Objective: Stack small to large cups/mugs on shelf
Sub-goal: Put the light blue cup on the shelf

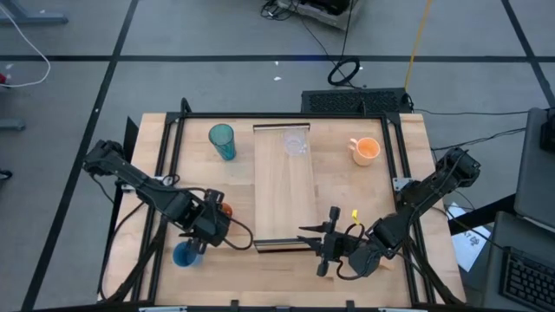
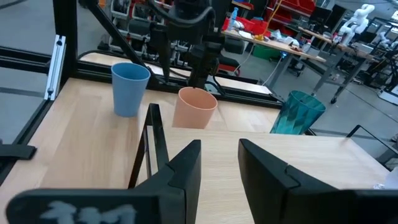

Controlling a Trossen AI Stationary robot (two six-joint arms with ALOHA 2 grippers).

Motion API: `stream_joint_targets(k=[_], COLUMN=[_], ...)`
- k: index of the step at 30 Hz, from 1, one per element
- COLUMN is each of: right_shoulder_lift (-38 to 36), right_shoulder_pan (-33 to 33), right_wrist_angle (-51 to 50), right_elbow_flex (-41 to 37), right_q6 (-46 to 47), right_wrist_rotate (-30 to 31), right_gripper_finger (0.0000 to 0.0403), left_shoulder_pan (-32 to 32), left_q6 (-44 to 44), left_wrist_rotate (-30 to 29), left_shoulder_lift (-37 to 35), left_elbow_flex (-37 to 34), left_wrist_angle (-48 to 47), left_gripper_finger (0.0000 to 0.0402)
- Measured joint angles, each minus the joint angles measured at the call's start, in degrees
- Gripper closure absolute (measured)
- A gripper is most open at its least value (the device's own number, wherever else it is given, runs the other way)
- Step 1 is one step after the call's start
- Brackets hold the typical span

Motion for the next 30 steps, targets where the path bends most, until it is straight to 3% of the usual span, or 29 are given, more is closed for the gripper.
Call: stream_joint_targets(k=[12,24,30], right_shoulder_lift=[0.00,0.00,0.00], right_shoulder_pan=[0.01,0.00,0.29], right_wrist_angle=[0.37,0.36,-0.59], right_elbow_flex=[0.01,0.01,0.03], right_q6=[-1.53,-1.54,-1.50], right_wrist_rotate=[-0.03,-0.04,-0.02], right_gripper_finger=[0.0303,0.0303,0.0303], left_shoulder_pan=[-0.99,0.72,-4.99], left_q6=[0.05,1.56,2.75], left_wrist_rotate=[-0.78,0.00,2.15], left_shoulder_lift=[-0.09,-5.16,-5.09], left_elbow_flex=[0.80,2.43,2.44], left_wrist_angle=[-0.04,0.48,0.48], left_gripper_finger=[0.0179,0.0179,0.0179])
